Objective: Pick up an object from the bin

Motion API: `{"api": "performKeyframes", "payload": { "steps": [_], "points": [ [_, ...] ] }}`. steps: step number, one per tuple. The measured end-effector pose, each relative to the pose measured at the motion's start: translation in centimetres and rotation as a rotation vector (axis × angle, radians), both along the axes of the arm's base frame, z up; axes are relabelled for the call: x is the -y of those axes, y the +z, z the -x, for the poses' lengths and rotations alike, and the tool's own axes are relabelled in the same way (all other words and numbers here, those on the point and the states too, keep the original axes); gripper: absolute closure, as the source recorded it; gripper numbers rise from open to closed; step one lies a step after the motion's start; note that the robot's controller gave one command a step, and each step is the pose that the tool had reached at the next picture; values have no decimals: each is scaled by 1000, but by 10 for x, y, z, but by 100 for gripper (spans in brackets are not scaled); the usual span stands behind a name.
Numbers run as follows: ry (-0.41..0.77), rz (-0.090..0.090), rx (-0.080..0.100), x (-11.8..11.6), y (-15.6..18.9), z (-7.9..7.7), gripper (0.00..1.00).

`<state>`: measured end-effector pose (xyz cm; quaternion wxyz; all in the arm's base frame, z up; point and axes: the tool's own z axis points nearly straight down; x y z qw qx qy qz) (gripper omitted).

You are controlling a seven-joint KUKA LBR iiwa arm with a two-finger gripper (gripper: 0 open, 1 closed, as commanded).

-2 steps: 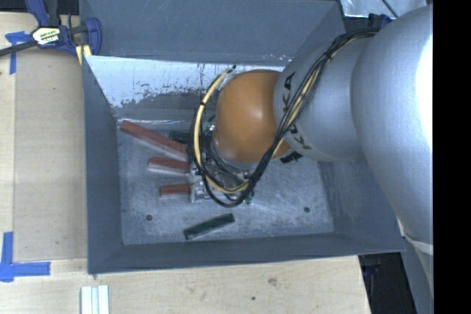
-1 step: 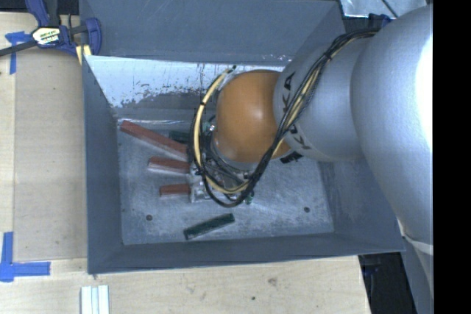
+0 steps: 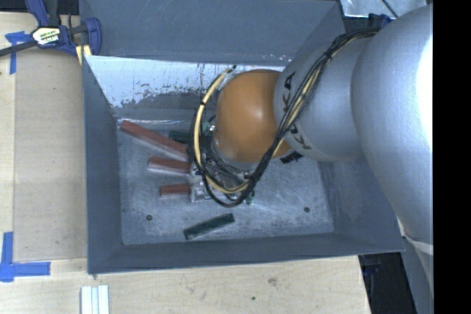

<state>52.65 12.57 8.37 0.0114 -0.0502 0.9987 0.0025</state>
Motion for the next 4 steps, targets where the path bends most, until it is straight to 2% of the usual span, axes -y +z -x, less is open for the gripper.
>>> {"api": "performKeyframes", "payload": {
  "steps": [1,2,3,4],
  "points": [
    [164,6,-8,-1,24,-27,100],
    [139,7,-22,-15,134,-20,0],
    [114,5,-12,-19,168,-20,0],
    [95,3,-19,4,-2,-17,100]
  ]
}}
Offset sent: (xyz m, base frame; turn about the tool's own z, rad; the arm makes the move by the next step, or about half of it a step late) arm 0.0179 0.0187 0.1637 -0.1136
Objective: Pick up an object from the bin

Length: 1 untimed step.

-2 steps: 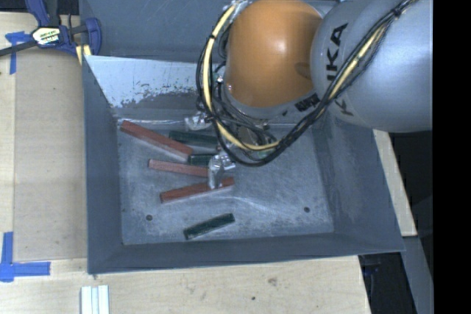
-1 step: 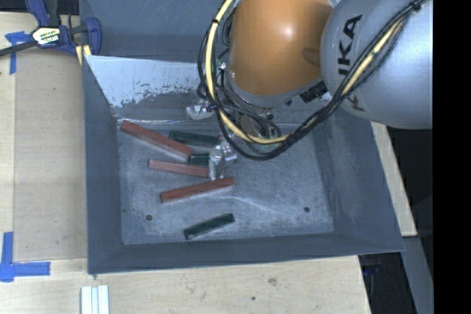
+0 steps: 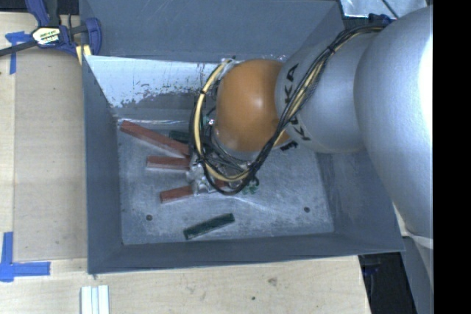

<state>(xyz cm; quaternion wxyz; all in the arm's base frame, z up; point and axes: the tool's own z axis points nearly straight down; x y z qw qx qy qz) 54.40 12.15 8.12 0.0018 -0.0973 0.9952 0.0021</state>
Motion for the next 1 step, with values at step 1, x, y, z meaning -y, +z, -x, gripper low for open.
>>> {"api": "performKeyframes", "payload": {
  "steps": [1],
  "points": [
    [-3,-7,33,0,0,-6,0]
  ]
}}
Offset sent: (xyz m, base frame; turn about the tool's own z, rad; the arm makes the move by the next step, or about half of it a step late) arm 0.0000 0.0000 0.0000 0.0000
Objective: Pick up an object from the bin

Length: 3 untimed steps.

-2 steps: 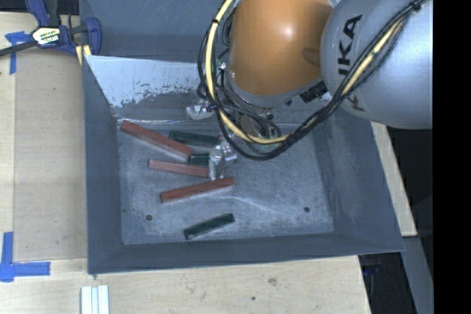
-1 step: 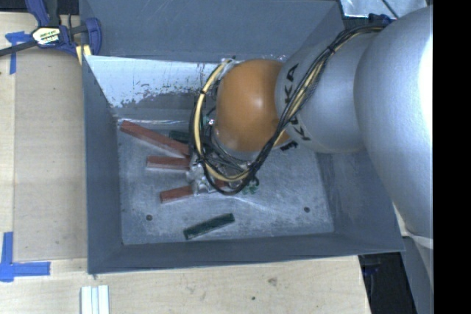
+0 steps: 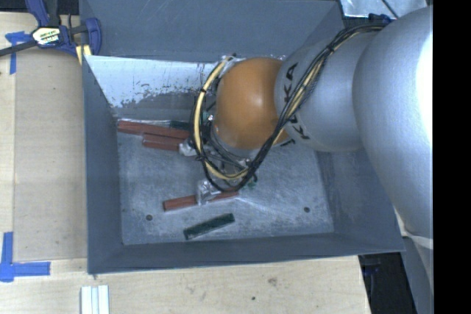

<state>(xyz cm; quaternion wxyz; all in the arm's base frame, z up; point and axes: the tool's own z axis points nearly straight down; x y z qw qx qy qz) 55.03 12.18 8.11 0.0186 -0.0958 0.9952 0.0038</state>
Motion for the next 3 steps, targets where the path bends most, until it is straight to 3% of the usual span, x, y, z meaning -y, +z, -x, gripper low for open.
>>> {"api": "performKeyframes", "payload": {
  "steps": [1,2,3],
  "points": [
    [-1,0,-1,0,0,0,0],
    [341,26,-37,-5,0,21,100],
    [341,25,-37,-5,0,21,100]
  ]
}}
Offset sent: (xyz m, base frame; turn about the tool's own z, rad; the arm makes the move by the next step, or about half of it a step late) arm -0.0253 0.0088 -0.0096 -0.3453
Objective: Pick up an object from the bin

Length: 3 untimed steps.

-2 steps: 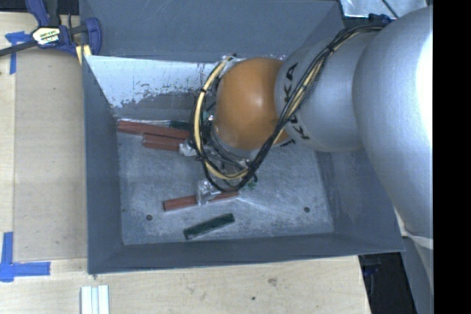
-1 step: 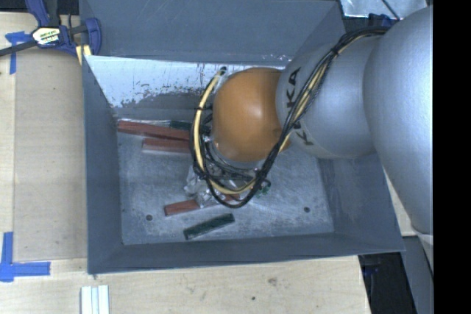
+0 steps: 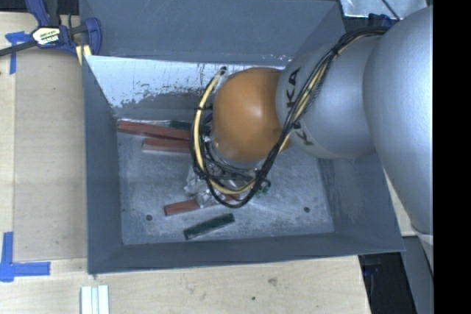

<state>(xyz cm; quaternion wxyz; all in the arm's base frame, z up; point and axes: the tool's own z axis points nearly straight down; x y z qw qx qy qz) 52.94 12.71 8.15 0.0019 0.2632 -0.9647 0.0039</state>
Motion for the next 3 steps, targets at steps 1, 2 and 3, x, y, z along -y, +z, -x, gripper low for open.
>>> {"api": "performKeyframes", "payload": {
  "steps": [1,2,3],
  "points": [
    [-11,-9,4,4,41,-4,0],
    [-12,-10,4,4,41,-4,0],
    [80,-19,27,3,-4,-6,100]
  ]
}}
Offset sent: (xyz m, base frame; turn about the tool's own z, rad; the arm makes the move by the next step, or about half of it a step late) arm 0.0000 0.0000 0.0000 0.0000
